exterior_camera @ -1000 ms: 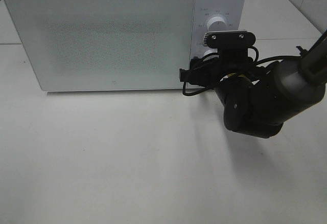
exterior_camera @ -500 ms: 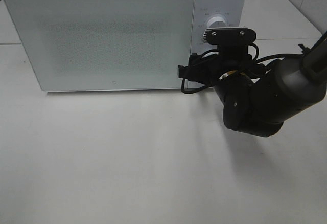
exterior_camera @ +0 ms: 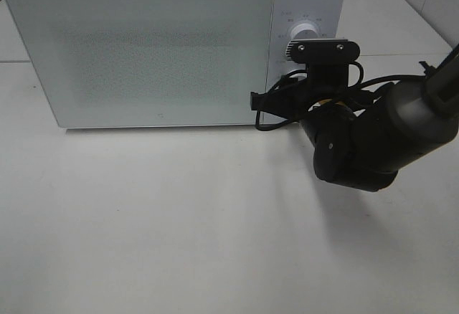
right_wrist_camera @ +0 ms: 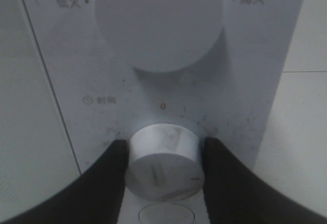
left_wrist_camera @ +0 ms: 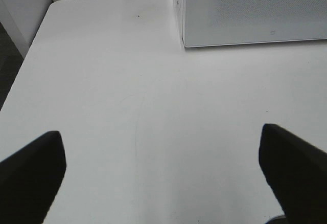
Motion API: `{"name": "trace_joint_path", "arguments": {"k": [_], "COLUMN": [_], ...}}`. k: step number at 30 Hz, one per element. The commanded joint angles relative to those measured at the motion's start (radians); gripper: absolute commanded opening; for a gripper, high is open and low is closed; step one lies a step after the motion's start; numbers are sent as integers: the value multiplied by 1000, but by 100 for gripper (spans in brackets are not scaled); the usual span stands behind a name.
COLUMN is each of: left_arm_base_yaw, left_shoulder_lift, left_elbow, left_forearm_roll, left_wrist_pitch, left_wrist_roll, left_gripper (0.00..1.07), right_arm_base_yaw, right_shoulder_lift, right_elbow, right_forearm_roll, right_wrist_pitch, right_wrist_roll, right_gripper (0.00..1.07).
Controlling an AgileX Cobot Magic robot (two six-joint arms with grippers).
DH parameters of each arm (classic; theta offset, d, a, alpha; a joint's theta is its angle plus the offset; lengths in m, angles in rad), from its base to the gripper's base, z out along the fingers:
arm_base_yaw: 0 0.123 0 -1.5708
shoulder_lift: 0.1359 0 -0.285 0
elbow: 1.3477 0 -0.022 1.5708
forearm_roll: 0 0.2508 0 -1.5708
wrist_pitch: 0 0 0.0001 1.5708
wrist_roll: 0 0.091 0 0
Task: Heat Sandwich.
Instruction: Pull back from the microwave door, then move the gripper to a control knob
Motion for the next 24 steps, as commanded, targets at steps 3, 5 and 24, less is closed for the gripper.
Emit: {"name": "trace_joint_path", "arguments": {"k": [3,5,24], "left_arm_base_yaw": [4,4,4], "left_shoulder_lift": [-27,-27,-27], "left_elbow": [4,4,4], "left_forearm_roll": [-1,-1,-1], "left_wrist_pitch": [-9,-9,-9], "left_wrist_roll": [-1,-1,-1], "left_gripper": [97,97,97], "right_arm_base_yaw": [3,3,3], "right_shoulder_lift": [-12,-12,-12], "right_elbow": [-8,-8,-8], "right_forearm_roll": [-17,-17,-27], "right_wrist_pitch": [1,1,-53], "right_wrist_roll": [-3,-3,279], "right_gripper": [6,7,9]}}
